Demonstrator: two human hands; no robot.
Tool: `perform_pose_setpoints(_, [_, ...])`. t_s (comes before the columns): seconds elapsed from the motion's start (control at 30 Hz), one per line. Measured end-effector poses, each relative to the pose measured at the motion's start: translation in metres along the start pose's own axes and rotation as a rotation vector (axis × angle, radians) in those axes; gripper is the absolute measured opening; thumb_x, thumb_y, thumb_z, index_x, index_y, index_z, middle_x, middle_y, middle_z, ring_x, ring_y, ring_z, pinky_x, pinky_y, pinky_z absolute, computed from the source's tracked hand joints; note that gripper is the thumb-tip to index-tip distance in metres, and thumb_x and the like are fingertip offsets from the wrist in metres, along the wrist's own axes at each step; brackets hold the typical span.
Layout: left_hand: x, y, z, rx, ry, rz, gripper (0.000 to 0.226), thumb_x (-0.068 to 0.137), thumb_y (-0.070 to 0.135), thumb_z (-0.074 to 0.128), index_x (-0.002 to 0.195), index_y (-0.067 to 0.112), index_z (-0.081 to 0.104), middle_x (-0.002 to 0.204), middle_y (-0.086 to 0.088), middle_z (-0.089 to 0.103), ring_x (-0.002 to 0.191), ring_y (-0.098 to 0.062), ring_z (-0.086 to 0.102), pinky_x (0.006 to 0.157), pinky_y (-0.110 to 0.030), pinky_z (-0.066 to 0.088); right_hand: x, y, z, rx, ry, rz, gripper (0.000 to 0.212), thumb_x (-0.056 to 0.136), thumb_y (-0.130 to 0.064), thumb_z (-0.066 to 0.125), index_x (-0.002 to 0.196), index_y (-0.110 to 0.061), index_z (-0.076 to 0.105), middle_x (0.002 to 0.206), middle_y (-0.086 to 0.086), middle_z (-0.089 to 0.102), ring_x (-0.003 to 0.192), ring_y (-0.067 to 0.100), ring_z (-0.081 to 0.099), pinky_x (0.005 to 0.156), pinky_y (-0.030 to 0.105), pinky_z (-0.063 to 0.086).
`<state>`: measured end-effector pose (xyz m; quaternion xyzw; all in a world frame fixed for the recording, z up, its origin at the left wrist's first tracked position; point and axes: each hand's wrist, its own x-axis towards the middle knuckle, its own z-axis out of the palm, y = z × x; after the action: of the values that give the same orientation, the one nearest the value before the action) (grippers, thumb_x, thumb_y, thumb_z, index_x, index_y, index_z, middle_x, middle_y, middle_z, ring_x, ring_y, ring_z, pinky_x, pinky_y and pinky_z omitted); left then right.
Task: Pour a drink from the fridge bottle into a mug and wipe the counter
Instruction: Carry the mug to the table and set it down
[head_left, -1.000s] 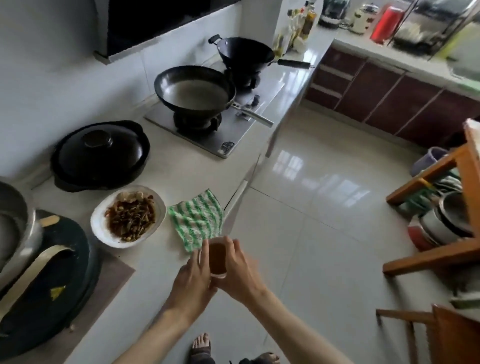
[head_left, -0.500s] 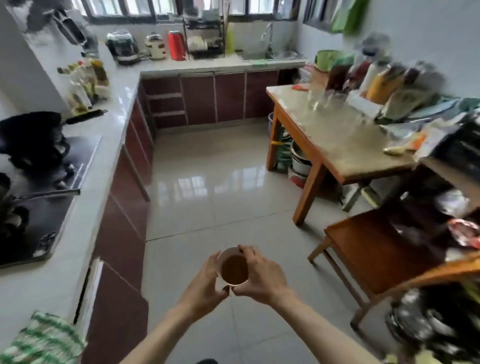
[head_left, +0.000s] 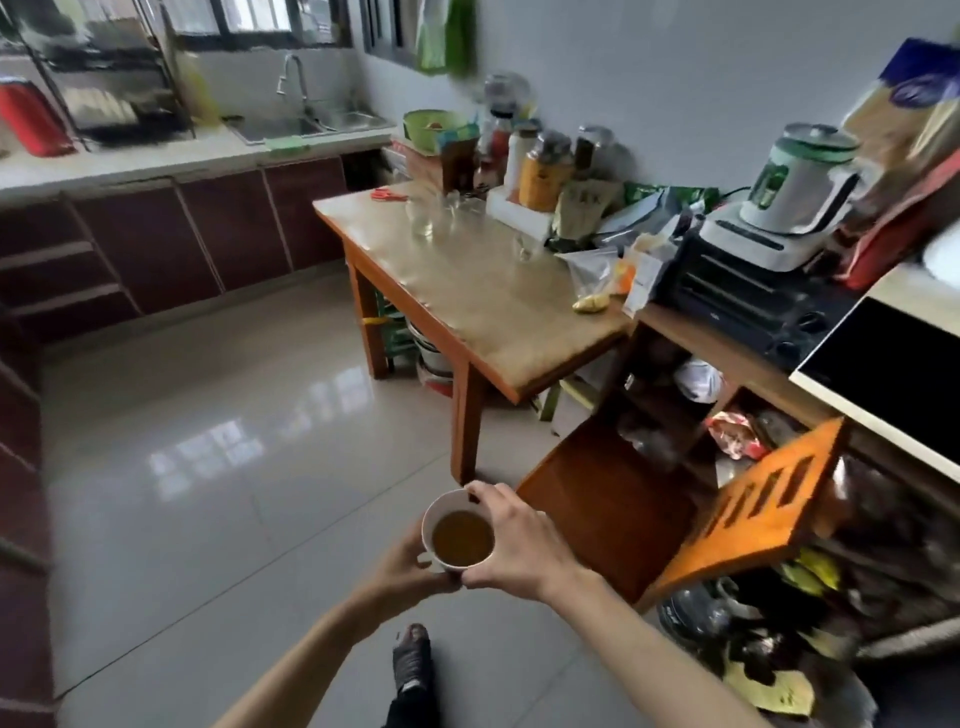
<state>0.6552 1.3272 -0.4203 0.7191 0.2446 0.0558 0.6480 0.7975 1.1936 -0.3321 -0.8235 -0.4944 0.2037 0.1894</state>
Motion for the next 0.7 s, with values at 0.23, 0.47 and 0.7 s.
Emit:
perform_pose_setpoints(0.23, [0.144,0.041,-0.049,-0.063,-0.138,0.091,0.085,0.060,0.043,0.093,0.134,0.043,0.051,0.129,0.002,0.061,0.121,-0.026,0.058,0.089,-0.033,0.055,0.118,0.028,-0.050,0.011,0.052,0.125,0.099,0.059,-0.054,0.081,0.145,-0.037,0.032,0.136,-0.012,0.051,0.117,0.014,0.058,0.091,0.031,0.054])
perform_pose_setpoints(0.47, [0.253,0.095,-0.097,0.002,-0.189,0.151,0.083,0.062,0.026,0.090,0.132,0.045,0.050,0.128,0.008,0.061,0.120,-0.016,0.059,0.095,-0.027,0.051,0.224,0.044,-0.099,0.008,0.106,0.178,0.098,0.055,-0.056,0.076,0.142,-0.041,0.033,0.133,-0.015,0.050,0.118,0.014,0.059,0.090,0.034,0.054])
perform_pose_setpoints(0.7, [0.356,0.122,-0.119,0.057,-0.224,0.106,0.086,0.066,0.010,0.086,0.139,0.029,0.045,0.133,-0.001,0.056,0.125,-0.018,0.054,0.109,-0.048,0.044,0.317,0.081,-0.133,0.019,0.095,0.196,0.101,0.060,-0.050,0.081,0.146,-0.035,0.032,0.140,-0.008,0.049,0.123,0.017,0.053,0.090,0.030,0.048])
